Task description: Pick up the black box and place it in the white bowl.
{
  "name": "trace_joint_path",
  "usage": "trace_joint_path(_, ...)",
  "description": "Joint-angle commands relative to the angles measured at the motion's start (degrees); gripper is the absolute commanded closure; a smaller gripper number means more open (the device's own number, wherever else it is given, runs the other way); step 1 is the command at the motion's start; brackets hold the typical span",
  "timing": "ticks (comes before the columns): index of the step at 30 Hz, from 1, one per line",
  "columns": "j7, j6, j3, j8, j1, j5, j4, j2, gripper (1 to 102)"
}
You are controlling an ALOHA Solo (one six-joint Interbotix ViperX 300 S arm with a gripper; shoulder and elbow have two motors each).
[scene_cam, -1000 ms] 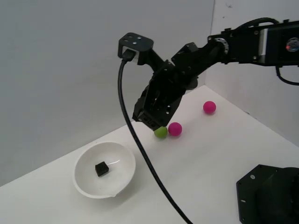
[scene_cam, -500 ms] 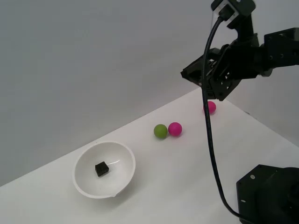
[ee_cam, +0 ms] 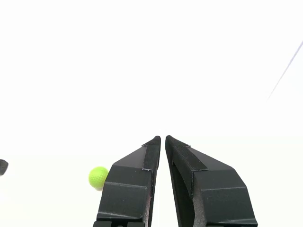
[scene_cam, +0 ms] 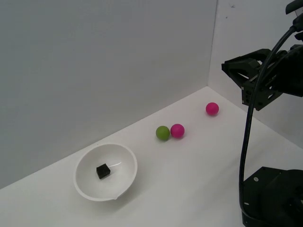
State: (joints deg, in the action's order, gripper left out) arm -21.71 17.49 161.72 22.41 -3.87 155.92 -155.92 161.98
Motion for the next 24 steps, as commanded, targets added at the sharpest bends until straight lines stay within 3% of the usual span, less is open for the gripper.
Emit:
trace_joint_path(1, -0.1, 1.0, 2.9, 0.4, -2.3, 0.9, -1.1, 2.6, 100)
trace_joint_path(6, -1.6, 1.0, 5.4, -1.1, -4.6, 1.8, -2.0, 5.0, 100)
trace_joint_path(19, -11.9, -0.4, 13.5, -1.2, -9.6, 3.5, -3.8, 13.0, 100)
trace_joint_path(24, -12.0, -0.4, 14.3, -1.3, -10.1, 3.6, -3.9, 13.9, 100)
